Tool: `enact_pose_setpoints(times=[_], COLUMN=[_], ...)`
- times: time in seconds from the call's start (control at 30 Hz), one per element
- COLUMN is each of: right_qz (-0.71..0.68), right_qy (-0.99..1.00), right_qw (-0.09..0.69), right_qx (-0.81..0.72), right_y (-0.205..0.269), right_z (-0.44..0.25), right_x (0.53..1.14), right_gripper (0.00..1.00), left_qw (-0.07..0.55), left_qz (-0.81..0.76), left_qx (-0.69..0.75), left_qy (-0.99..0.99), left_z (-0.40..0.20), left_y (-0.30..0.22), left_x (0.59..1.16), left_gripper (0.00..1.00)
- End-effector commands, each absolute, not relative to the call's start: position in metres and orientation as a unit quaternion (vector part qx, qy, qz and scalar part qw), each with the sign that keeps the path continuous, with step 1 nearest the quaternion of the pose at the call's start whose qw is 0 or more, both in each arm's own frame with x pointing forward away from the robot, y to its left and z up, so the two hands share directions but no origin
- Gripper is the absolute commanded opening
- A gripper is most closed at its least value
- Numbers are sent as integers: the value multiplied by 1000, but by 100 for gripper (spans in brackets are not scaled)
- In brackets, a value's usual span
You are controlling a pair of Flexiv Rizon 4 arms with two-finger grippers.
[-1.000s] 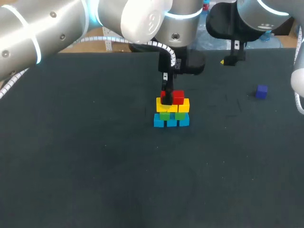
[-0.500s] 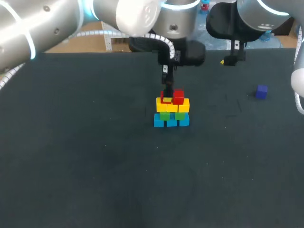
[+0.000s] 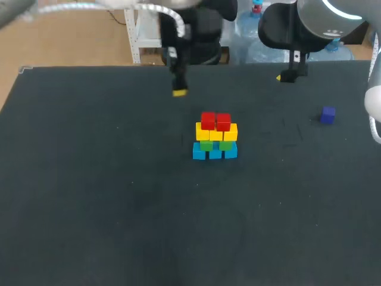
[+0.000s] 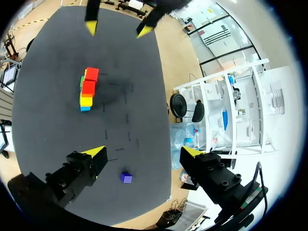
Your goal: Place the blue cubes, place green cubes on the blue cubes, place the yellow cubes on the green cubes, then place the red cubes on the yellow cubes, and place purple cube on the red cubes.
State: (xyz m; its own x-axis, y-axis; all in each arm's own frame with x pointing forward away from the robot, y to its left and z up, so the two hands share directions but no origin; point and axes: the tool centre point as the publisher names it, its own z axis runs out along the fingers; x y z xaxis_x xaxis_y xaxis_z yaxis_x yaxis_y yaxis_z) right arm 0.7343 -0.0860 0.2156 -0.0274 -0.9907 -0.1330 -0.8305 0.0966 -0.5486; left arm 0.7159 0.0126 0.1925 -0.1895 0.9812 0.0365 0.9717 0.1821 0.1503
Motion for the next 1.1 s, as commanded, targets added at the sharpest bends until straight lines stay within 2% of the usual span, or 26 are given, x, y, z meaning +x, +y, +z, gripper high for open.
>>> enact_pose_setpoints(times=[0.03, 0.3, 0.77, 1.1], right_qz=[-164, -164, -164, -164], right_qy=[698, 698, 698, 698], right_qw=[249, 249, 249, 249], right_qx=[-651, -651, -651, -651], right_y=[-87, -87, -87, -87], right_z=[215, 215, 215, 215], right_x=[733, 733, 733, 733], right_gripper=[100, 100, 100, 100], left_qw=[105, 96, 132, 217], left_qz=[111, 163, 153, 143], left_qx=[575, 490, 407, 315], left_qy=[804, 851, 891, 913], left_z=[201, 174, 153, 177], left_y=[69, 125, 174, 207], left_x=[691, 675, 648, 650], left_gripper=[100, 100, 100, 100])
